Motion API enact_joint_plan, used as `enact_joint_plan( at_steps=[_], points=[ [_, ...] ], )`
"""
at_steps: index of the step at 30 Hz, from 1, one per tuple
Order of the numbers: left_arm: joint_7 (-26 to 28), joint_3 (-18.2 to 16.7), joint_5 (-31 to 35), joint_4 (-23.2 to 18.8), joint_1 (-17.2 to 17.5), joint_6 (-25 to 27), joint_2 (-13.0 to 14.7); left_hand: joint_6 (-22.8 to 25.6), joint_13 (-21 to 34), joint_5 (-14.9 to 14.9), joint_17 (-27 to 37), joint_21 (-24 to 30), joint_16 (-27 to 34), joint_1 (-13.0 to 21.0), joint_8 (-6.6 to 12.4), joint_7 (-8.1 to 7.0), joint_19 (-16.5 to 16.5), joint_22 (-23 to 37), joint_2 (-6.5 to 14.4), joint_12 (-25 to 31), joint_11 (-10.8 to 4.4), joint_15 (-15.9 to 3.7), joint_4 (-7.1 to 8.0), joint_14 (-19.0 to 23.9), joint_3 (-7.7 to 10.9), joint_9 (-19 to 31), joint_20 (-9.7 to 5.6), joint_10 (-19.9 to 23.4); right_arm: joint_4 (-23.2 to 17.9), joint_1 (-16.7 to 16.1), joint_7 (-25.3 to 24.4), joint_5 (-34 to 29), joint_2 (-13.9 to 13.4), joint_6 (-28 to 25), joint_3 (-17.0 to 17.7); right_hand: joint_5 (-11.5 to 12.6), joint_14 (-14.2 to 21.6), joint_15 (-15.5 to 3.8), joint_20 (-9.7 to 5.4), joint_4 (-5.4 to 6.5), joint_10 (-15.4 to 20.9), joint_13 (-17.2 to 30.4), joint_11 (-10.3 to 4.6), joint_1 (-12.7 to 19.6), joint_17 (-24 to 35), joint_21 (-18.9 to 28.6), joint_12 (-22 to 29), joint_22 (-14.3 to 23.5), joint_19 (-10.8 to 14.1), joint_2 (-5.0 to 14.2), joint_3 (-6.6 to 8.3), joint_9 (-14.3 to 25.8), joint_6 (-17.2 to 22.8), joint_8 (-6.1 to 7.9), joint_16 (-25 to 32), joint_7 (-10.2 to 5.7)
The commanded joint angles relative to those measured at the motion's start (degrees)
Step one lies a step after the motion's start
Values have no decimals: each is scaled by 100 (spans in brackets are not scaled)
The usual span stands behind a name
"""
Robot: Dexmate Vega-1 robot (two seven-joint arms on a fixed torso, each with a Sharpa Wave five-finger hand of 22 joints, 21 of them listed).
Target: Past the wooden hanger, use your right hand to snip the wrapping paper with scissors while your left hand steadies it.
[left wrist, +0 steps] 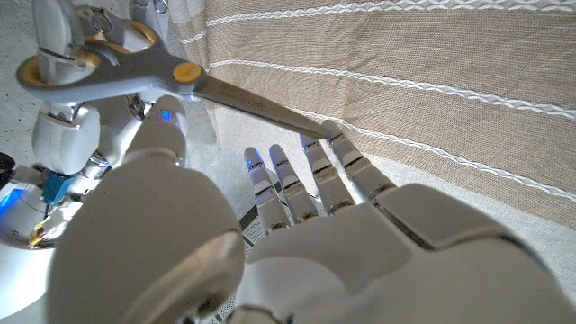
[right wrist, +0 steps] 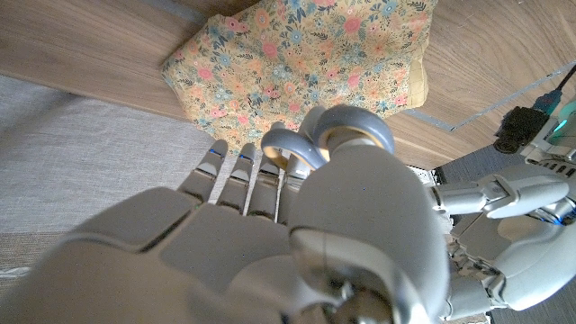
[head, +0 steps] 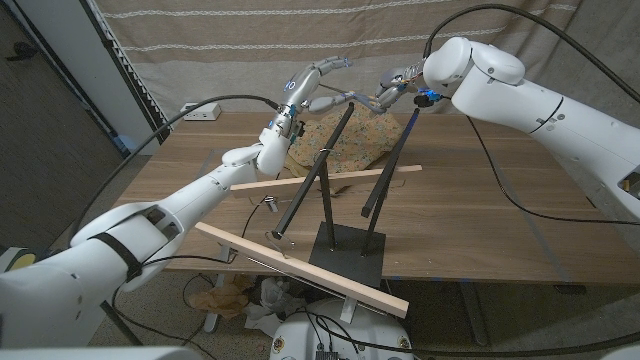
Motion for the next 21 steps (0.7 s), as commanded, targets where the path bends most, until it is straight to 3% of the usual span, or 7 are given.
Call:
enact_joint_plan(
  at_steps=[1, 13, 21],
  points=[
    [41, -249, -6, -345, 230, 151, 162, -42, 8, 67, 30, -26, 25, -82, -8, -2, -17, 27, -3, 0, 1, -964, 13, -33, -24, 8, -194, -50, 60, 51, 34, -46, 15, -45, -45, -35, 35, -2, -9, 0, 21, -1, -11, 32, 10, -4, 2, 29, 54, -22, 53, -7, 18, 43, -3, -14],
    [152, -383, 171, -580, 347, 317, 291, -119, -34, 152, 40, -49, 57, -279, -15, -4, -30, 39, 8, 13, -4, -967, 71, -62, -116, 2, -192, -75, 103, 80, 31, -47, -3, -100, -43, -68, 40, -18, -19, 0, 5, -16, -3, 34, 9, -3, -23, 29, 63, -23, 76, -21, -6, 65, -8, -14],
    [-54, -491, -170, -584, 402, 187, 295, -118, -42, 171, 41, -63, 59, -282, -8, -5, -59, 40, 26, 12, -4, -968, 70, -71, -116, 5, -178, -86, 85, 16, -48, 23, -78, -167, 74, -90, 42, -14, -25, 3, 8, -28, -5, 31, 8, -2, -38, 29, 70, -25, 93, -40, -24, 80, -12, -35]
  ],
)
